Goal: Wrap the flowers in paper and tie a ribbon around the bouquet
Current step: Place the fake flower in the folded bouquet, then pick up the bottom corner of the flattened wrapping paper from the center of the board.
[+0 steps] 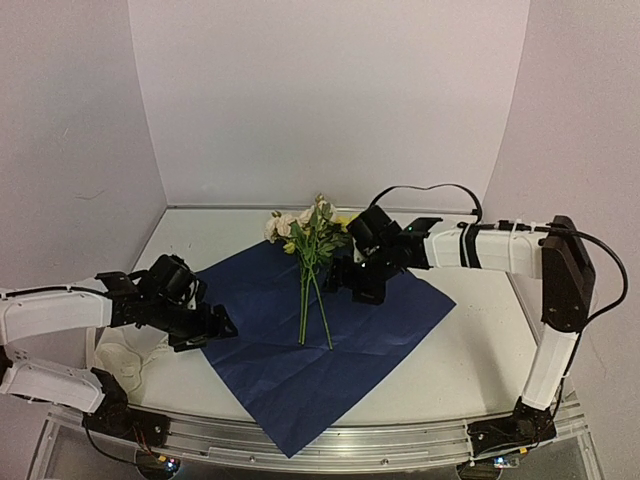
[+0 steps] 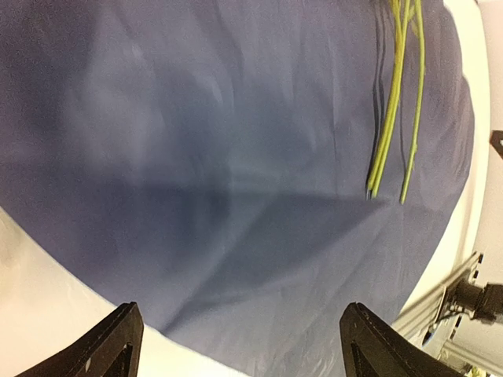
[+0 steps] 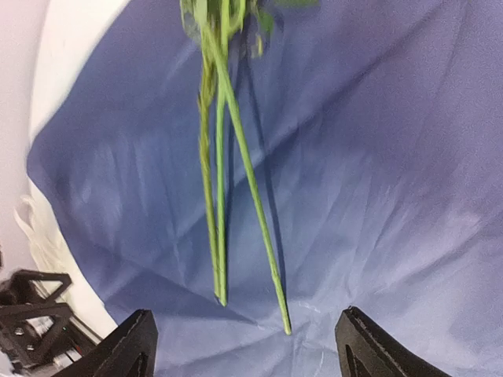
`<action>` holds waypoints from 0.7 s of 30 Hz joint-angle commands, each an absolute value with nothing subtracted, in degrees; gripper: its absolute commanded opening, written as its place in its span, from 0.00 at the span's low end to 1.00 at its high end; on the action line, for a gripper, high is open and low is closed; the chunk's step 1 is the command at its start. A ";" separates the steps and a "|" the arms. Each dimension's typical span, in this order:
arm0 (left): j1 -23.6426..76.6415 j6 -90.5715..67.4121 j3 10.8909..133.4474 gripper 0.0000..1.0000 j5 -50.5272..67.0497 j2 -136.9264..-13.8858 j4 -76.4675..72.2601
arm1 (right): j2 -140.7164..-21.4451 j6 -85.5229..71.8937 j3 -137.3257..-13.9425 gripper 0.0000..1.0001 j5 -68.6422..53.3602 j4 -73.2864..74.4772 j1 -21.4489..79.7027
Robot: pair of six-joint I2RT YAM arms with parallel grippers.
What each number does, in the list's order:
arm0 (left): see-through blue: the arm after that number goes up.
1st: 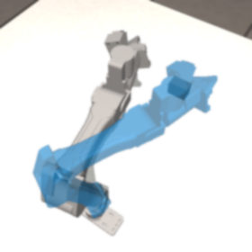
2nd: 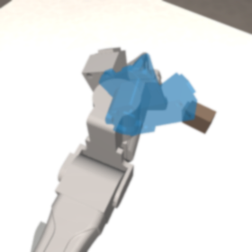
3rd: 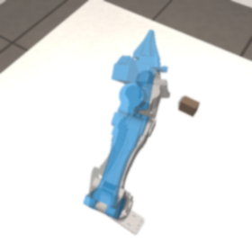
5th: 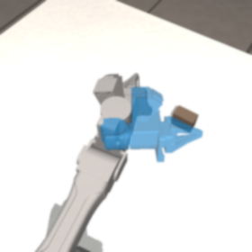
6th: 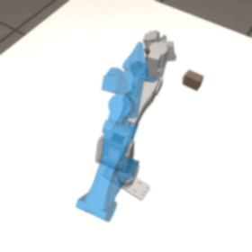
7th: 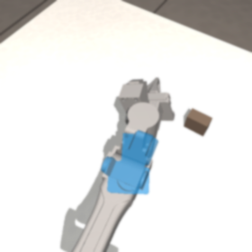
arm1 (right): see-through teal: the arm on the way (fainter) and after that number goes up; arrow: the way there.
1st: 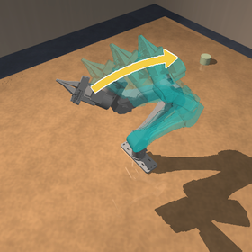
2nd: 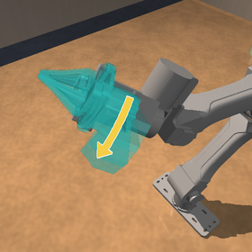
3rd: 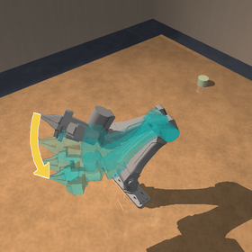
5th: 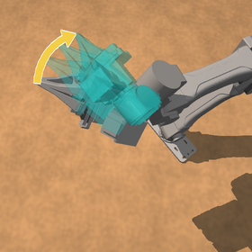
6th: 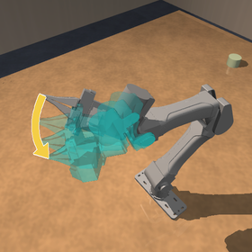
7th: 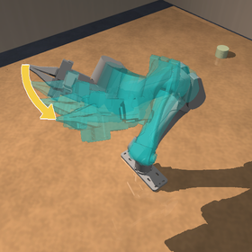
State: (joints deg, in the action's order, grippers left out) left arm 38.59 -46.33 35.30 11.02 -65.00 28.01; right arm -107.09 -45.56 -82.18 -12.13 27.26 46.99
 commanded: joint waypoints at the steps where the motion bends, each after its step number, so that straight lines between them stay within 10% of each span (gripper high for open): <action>1: 47.02 -57.70 30.98 0.90 5.06 -60.12 29.41 | -103.16 -48.69 -73.49 0.78 -11.66 20.66 51.27; 21: 58.36 -72.39 15.42 0.81 10.79 -59.00 4.40 | -82.04 -70.50 -39.37 0.81 -0.01 4.70 63.71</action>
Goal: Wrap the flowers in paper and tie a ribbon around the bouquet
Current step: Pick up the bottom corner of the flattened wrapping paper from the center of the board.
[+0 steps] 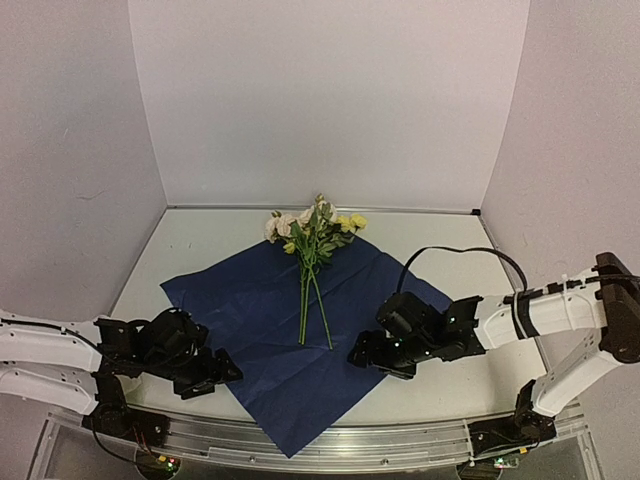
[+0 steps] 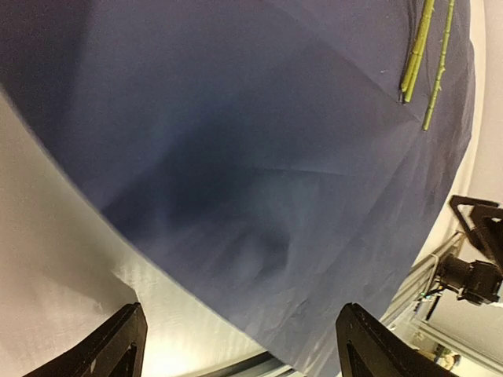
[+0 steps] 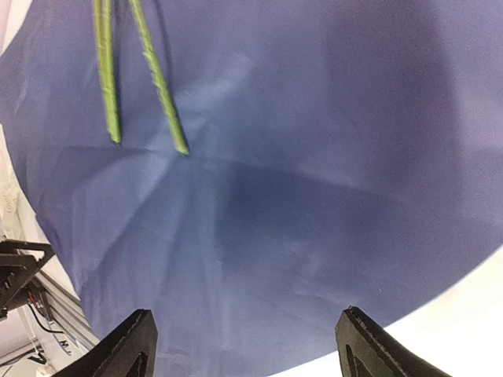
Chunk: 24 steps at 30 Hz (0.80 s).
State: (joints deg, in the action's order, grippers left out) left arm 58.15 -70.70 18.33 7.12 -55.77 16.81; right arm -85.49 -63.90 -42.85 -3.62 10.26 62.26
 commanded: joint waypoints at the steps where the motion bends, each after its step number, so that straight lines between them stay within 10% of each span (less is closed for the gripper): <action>1: 58.36 -72.54 14.91 0.77 11.41 -59.80 2.12 | -81.08 -71.30 -38.33 0.81 1.73 4.50 64.06; 12: 58.37 -74.98 12.94 0.33 13.33 -56.17 -3.07 | -73.77 -78.98 -30.36 0.84 10.33 3.45 70.34; 24: 58.36 -80.00 14.79 0.12 15.35 -53.80 -6.94 | -79.01 -88.10 -28.98 0.84 12.95 -6.38 76.91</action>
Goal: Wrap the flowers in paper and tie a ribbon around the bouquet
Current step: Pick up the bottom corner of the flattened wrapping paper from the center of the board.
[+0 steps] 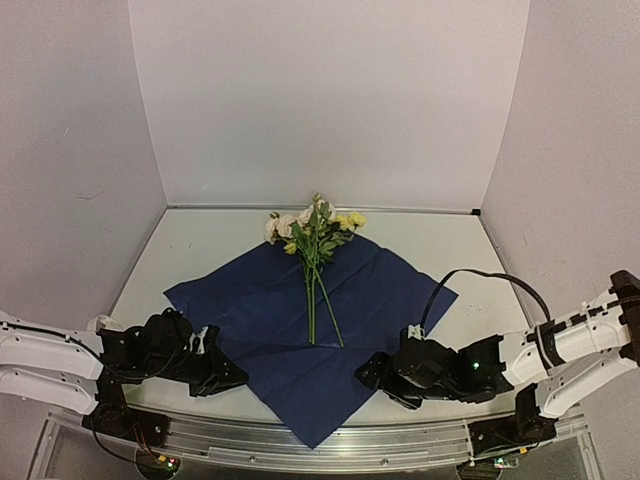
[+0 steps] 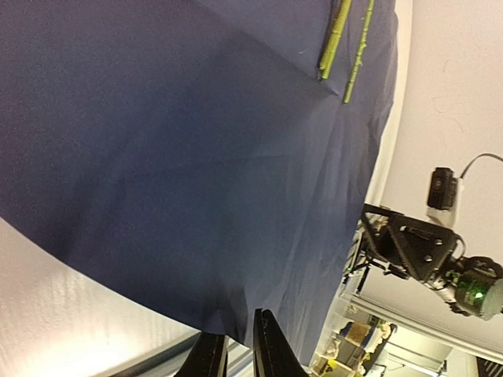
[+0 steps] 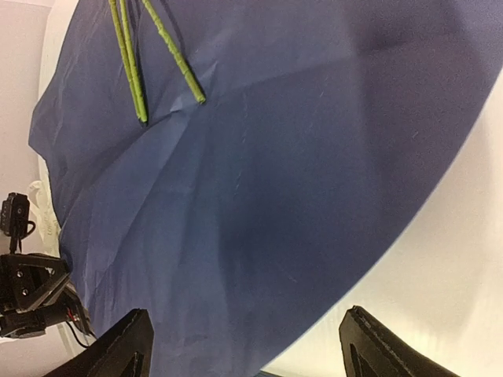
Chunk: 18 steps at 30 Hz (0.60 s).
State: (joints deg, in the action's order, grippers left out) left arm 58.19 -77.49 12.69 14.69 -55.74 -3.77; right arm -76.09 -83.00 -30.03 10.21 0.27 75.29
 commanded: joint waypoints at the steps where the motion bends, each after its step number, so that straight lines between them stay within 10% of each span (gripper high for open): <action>1: 58.36 -80.13 15.13 0.11 15.25 -53.56 -6.53 | -80.09 -89.11 -28.96 0.83 12.80 -8.06 77.27; 18: 58.36 -78.89 16.79 0.10 15.06 -53.77 -4.41 | -87.67 -96.53 -32.85 0.51 10.69 -21.75 81.29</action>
State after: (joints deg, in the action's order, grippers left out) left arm 58.19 -79.49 13.88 14.85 -53.91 -4.07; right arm -86.89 -95.38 -29.66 11.05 -18.34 80.21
